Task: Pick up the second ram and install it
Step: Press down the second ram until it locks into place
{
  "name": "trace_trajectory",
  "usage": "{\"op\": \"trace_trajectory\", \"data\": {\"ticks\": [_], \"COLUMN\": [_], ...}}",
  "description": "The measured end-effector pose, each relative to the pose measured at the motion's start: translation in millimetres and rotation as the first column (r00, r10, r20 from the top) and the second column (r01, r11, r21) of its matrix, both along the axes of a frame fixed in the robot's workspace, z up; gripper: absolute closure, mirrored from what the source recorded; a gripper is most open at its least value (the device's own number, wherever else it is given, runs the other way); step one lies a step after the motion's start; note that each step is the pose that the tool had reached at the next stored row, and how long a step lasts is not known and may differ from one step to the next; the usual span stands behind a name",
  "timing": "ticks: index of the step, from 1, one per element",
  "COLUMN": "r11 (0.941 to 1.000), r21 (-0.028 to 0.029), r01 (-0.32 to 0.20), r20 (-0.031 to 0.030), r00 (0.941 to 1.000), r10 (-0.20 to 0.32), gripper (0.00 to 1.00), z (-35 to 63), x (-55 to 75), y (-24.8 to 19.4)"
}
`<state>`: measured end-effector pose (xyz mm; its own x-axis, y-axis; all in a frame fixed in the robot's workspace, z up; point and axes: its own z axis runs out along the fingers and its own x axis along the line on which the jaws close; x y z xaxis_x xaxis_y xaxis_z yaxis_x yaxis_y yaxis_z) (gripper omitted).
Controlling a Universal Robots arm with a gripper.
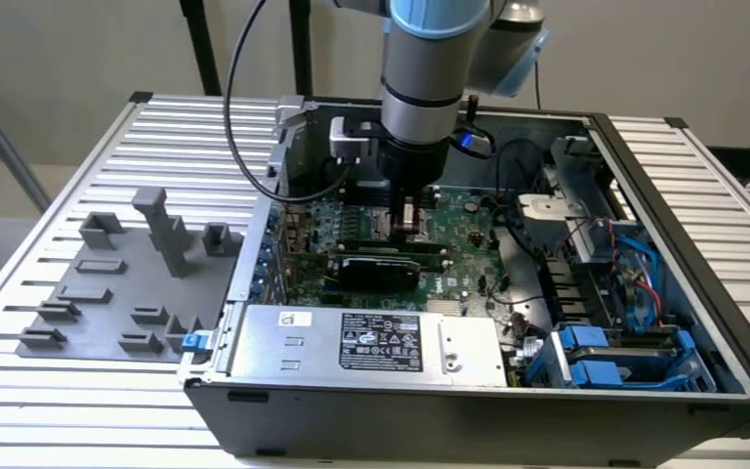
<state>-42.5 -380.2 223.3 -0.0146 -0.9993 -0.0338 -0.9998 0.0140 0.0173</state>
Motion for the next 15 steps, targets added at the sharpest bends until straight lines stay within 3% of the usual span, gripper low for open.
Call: {"op": "trace_trajectory", "data": {"ticks": [2,3,7,15], "r11": [1.0000,1.0000,1.0000,1.0000], "r21": [-0.0006,0.0018,0.0013,0.0022], "r01": [0.000,0.000,0.000,0.000], "r20": [-0.0002,0.0007,-0.0001,-0.0002], "r00": [1.0000,1.0000,1.0000,1.0000], "r10": [0.000,0.000,0.000,0.000], "gripper": [1.00,1.00,1.00,1.00], "z": [1.2,3.7,20.0,20.8], "x": [-0.2,-0.1,-0.1,-0.1], "y": [-0.2,0.2,0.2,0.1]}}
